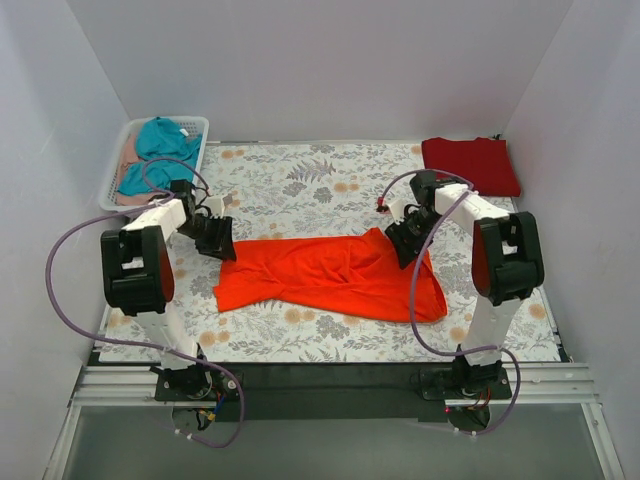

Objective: Fold and stack the t-shirts
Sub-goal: Flatten the tshirt out

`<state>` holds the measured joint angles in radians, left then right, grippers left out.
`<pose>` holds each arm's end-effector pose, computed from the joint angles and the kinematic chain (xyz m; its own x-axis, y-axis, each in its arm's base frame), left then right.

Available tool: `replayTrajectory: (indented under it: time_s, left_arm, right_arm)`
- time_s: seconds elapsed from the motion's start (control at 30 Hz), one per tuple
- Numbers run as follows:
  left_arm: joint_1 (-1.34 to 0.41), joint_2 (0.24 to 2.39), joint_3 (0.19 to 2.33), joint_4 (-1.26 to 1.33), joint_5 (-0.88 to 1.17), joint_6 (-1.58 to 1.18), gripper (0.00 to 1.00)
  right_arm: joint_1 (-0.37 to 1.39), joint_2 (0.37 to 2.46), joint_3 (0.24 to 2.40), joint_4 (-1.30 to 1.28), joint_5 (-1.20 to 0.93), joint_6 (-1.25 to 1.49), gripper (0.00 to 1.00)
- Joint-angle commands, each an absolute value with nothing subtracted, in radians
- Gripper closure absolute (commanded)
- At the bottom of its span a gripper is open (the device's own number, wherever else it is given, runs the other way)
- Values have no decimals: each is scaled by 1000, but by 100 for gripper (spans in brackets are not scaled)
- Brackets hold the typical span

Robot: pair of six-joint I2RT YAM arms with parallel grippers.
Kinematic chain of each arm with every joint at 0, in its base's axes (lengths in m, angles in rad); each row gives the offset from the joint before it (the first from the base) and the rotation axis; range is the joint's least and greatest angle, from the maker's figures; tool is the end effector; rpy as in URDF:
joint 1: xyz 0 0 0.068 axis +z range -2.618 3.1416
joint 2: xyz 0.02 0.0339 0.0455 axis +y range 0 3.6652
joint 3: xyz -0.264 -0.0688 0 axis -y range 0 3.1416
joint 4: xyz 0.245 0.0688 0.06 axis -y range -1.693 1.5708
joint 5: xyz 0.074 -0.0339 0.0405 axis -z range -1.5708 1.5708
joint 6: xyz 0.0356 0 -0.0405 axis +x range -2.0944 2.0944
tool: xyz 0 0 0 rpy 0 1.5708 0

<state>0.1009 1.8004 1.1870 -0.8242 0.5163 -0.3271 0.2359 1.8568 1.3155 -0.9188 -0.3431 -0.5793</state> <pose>0.3290 0.0156 0.1746 -0.9266 -0.3747 0.0315 -0.3380 0.7935 -0.5060 0.3348 0.0928 0.1851 -0.6684 -0.6909 -0.2755 -0.7434 0.6318 0.2193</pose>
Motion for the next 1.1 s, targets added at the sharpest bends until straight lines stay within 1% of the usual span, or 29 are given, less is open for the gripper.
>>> replayTrajectory:
  time_s: [0.0,0.07,0.1,0.2,0.37,0.43,0.5,0.6,0.9,1.07]
  left_arm:
    - [95,1845,1209,-761,490,-425,66]
    - [95,1874,1222,-752,468,-443,68]
    - [95,1896,1230,-753,457,-451,69]
    - [94,1907,1252,-759,454,-451,70]
    - [95,1890,1281,-793,476,-436,70]
    - [95,1868,1276,-795,474,-426,70]
    - [95,1853,1269,-805,477,-420,70]
    - [95,1833,1256,-807,480,-419,69]
    - [97,1807,1229,-804,471,-425,69]
    - [95,1795,1212,-802,462,-419,68]
  right_arm:
    - [233,1928,1414,-879,-287,-540,48]
    - [230,1962,1445,-891,-281,-537,47]
    - [226,1959,1469,-909,-291,-554,45]
    - [204,1907,1470,-998,-314,-635,40]
    - [179,1761,1399,-1143,-350,-764,42]
    - [178,1706,1361,-1149,-357,-781,43]
    - [184,1695,1324,-1152,-336,-787,44]
    - [183,1709,1293,-1149,-299,-796,44]
    - [183,1834,1299,-1083,-250,-785,44]
    - [183,1865,1287,-1063,-235,-795,44]
